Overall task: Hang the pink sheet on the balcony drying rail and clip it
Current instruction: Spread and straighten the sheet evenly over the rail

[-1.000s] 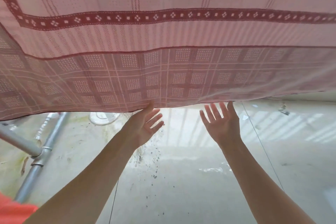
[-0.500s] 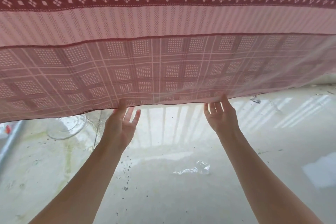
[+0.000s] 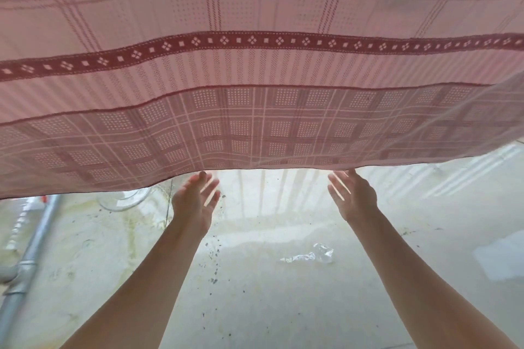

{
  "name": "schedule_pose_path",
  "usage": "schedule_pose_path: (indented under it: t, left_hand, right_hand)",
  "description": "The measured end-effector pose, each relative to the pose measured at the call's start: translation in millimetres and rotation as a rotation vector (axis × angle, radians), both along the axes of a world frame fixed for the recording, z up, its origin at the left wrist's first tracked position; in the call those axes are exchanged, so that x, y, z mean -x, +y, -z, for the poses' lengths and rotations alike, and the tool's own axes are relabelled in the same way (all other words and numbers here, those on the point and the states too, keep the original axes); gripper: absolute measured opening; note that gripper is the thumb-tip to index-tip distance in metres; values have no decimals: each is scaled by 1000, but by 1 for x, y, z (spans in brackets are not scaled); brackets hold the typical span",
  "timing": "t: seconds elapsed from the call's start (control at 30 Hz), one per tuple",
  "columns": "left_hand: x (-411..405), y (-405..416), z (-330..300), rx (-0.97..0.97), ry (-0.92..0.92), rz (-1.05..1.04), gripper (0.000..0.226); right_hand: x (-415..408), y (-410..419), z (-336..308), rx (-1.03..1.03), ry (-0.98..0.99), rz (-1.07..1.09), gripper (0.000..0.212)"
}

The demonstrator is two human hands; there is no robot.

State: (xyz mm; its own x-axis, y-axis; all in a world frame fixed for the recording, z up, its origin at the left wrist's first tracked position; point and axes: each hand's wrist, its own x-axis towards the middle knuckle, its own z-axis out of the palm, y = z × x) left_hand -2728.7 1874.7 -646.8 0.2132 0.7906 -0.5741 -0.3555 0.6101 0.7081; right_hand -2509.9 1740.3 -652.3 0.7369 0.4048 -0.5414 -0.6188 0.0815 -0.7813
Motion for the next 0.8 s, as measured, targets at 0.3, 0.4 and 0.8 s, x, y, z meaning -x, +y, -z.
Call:
schedule_pose_path:
  t: [0.3,0.4,0.8]
  left_hand:
    - [105,-63,-123,-287,820,600,42]
    - [135,-70,-195,-629,1071,830,55]
    - [157,-109,-553,-1185,1340,1013,69]
  right_hand:
    - [89,-59,-133,887,-593,-734,63]
    - [115,-71,-209,942,-816,-969,71]
    - [159,-118,-572,949,-1351,-1129,95]
